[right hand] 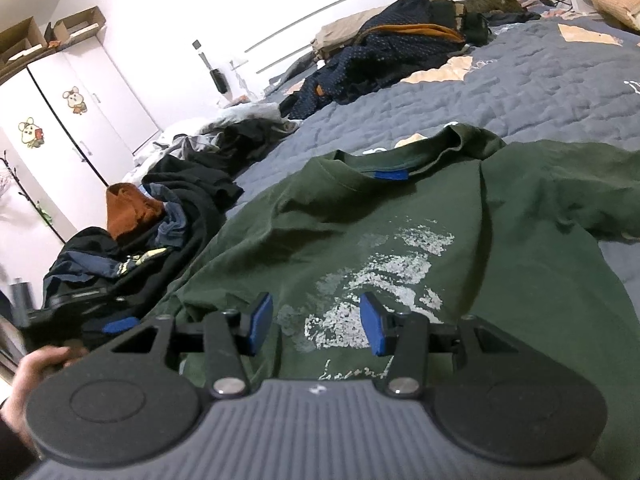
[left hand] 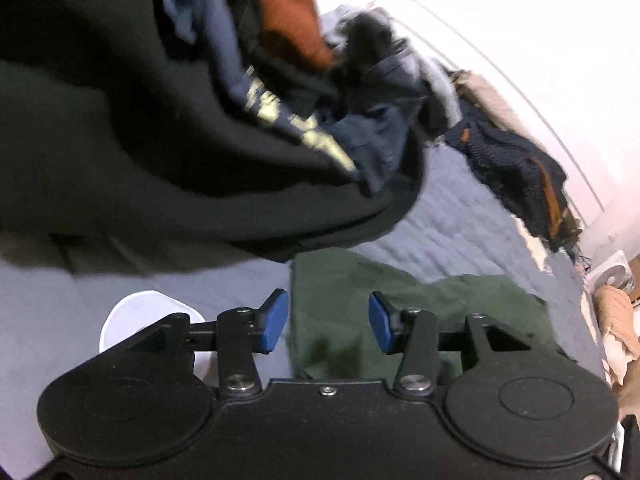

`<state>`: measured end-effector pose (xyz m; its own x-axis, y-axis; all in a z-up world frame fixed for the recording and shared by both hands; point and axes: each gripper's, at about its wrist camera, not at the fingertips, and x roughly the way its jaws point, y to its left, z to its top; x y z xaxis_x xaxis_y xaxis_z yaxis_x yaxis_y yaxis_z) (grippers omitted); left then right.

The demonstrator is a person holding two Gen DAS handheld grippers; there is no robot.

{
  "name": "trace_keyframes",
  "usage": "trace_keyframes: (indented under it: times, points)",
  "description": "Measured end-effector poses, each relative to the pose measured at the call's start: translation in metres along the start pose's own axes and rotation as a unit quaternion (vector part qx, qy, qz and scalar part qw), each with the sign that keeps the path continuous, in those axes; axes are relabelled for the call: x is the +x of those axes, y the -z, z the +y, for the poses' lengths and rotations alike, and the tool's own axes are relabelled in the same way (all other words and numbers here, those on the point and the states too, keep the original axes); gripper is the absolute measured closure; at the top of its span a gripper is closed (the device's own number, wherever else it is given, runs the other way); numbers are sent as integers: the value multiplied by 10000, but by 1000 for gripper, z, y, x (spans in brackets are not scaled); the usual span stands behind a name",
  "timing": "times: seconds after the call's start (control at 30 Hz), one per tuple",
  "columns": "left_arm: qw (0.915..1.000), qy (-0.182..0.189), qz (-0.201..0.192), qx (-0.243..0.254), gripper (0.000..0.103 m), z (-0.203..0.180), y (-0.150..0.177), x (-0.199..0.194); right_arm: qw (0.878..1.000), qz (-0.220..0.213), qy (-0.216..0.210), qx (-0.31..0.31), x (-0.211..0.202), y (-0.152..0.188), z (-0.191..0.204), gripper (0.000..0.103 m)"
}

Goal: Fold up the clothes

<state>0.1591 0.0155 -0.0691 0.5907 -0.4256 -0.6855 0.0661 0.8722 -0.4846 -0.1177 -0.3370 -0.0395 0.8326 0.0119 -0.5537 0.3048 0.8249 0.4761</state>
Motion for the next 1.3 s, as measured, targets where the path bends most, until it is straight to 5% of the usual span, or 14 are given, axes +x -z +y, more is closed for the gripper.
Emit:
trace_keyframes:
  times: [0.37, 0.4, 0.43, 0.5, 0.7, 0.83, 0.93, 1.0, 1.3]
  points:
    - [9955, -457, 418, 714, 60, -24, -13, 65, 10000, 70, -48, -16, 4, 2, 2, 56]
    - [9944, -423, 505, 828, 65, -28, -13, 69, 10000, 65, -50, -6, 4, 1, 2, 56]
    - [9924, -423, 564, 1010, 82, -33, -13, 71, 10000, 60, -52, 4, 3, 1, 1, 56]
    - [9875, -454, 561, 1399, 89, -44, -13, 69, 10000, 51, -56, 24, 3, 0, 0, 56]
    - [9683, -716, -646, 2304, 92, -74, -47, 27, 9999, 22, -68, 83, 1, -2, -2, 56]
    - [9410, -906, -1467, 2913, 92, -99, -68, 13, 9999, 4, -79, 115, 0, -4, -4, 56]
    - [9287, -1282, -1257, 3245, 87, -113, -74, 32, 9999, 10, -80, 102, 1, -4, -5, 56]
    - [9341, -1479, -690, 3176, 86, -112, -76, 48, 9999, 12, -69, 99, 1, -5, -5, 56]
    - [9394, -1367, -1114, 2939, 53, -104, -70, 3, 9994, -122, -52, 324, -5, -15, -18, 56]
